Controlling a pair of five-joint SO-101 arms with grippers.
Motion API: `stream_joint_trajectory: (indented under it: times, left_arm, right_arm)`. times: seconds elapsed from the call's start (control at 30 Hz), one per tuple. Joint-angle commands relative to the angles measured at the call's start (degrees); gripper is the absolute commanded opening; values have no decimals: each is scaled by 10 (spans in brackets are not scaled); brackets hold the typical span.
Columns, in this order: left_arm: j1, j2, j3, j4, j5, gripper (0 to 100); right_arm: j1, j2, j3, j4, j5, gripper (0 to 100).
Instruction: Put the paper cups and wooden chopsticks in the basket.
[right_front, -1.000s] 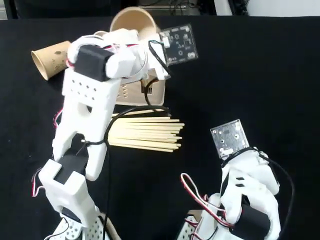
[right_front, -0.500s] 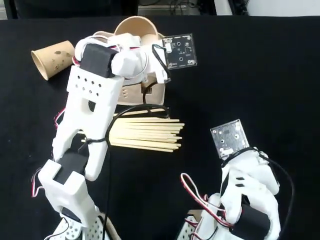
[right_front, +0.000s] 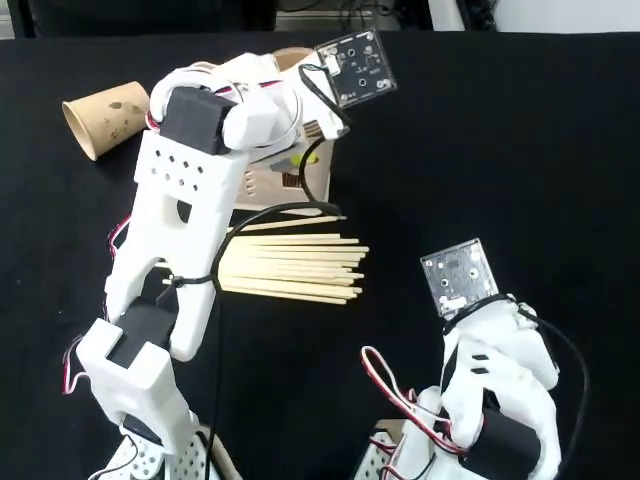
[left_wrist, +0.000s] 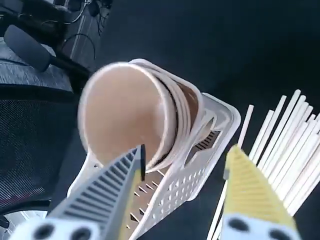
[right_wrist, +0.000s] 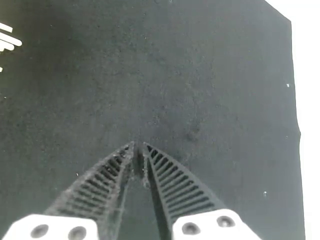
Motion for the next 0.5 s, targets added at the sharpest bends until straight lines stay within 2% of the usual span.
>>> stream_joint_trajectory:
  times: [0.0,0.27,0.37,0.47]
  left_arm:
    - [-3,-10,-60,-10,11,252]
    - [-21,-10,-218,-4,177,238]
    - [-92,-9,-292,24,271,238]
    - [-225,-2,-330,74,375,238]
  right_arm:
    - [4,7,0,-3,1,13]
    - [5,7,0,-3,1,13]
    - [5,7,0,-3,1,13]
    - [4,7,0,-3,1,13]
